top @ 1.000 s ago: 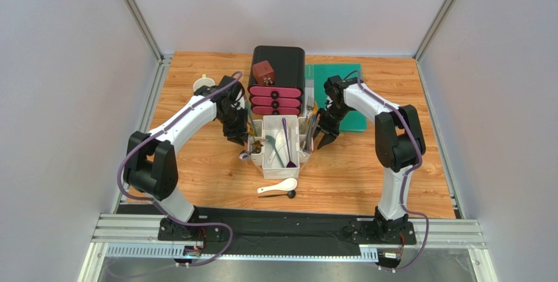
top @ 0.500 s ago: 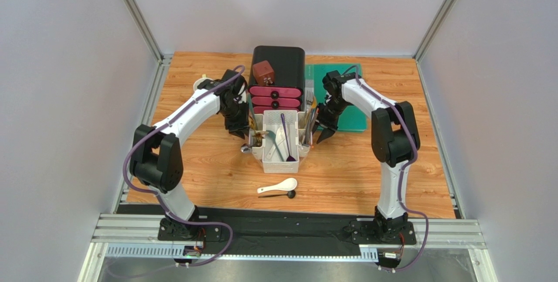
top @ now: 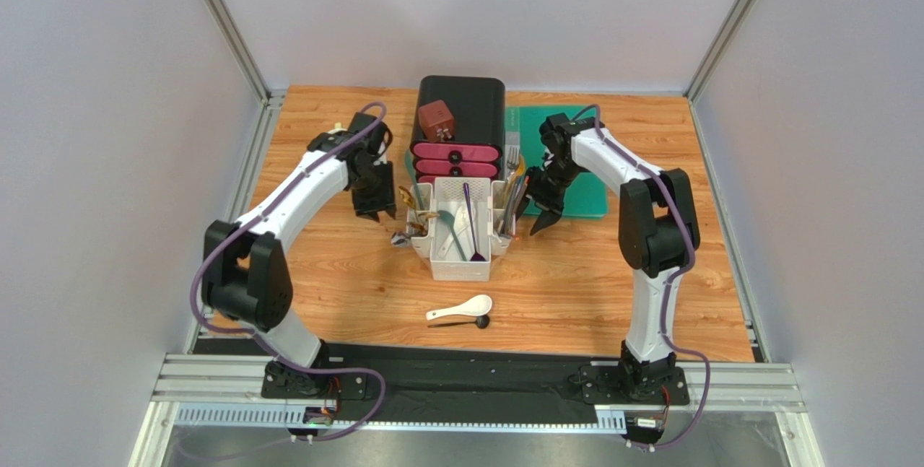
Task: Sort the eating utensils into containers
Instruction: Move the storage box to the center of the board, then pick up the spoon from the center of the board.
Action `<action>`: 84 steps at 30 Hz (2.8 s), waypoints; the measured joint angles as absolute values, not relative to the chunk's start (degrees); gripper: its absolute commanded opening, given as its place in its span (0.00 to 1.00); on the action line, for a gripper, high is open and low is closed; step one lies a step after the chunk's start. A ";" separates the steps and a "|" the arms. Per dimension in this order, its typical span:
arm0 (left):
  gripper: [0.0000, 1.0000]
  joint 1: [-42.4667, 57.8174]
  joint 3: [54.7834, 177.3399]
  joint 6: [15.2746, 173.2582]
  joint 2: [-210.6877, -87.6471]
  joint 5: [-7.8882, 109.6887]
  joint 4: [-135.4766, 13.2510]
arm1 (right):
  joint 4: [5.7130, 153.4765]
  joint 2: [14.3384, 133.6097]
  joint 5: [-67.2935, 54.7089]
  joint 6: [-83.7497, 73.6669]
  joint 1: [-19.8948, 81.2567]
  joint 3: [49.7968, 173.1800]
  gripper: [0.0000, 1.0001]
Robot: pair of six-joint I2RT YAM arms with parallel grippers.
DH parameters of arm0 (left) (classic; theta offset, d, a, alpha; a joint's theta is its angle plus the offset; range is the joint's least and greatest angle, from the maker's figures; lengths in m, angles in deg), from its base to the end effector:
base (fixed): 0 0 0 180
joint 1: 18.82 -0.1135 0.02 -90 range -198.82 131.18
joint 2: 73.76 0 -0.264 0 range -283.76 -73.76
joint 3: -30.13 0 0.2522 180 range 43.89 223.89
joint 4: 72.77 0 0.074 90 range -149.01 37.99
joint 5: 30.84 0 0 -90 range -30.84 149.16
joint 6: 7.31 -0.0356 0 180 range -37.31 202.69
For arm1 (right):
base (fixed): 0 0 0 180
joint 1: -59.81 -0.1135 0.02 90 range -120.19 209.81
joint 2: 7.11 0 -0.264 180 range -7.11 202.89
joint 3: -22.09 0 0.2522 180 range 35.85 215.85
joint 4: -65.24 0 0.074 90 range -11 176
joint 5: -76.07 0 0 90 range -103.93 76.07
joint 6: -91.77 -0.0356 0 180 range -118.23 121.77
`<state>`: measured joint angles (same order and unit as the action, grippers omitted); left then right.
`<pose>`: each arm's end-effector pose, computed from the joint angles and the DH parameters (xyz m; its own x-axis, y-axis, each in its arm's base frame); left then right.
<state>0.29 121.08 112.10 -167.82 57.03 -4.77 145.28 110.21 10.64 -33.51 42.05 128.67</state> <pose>0.3076 -0.1080 0.2595 -0.9450 -0.1919 -0.2648 -0.1441 0.9712 -0.1896 0.3645 0.1323 0.1947 -0.9345 0.2523 0.2512 0.3279 0.8846 0.3315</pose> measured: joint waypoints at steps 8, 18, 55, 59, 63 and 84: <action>0.40 -0.69 114.39 105.34 -144.44 59.17 -5.32 | 144.82 100.72 10.16 -33.56 44.98 118.27 0.50; 0.44 12.73 107.27 94.76 -129.49 52.13 -3.18 | 143.23 97.99 10.01 -34.48 45.09 111.42 0.50; 0.43 43.39 107.18 80.84 -158.62 58.01 -8.49 | 137.76 94.78 12.17 -37.45 46.35 104.50 0.50; 0.43 43.46 104.05 80.58 -153.62 59.89 -8.99 | 137.78 94.80 12.42 -37.43 46.49 104.10 0.50; 0.43 43.44 103.16 79.51 -147.52 61.40 -9.27 | 137.50 94.80 12.79 -37.43 46.51 104.10 0.50; 0.43 49.10 106.17 70.22 -160.96 61.71 -12.66 | 134.31 94.82 15.23 -37.47 46.51 101.26 0.50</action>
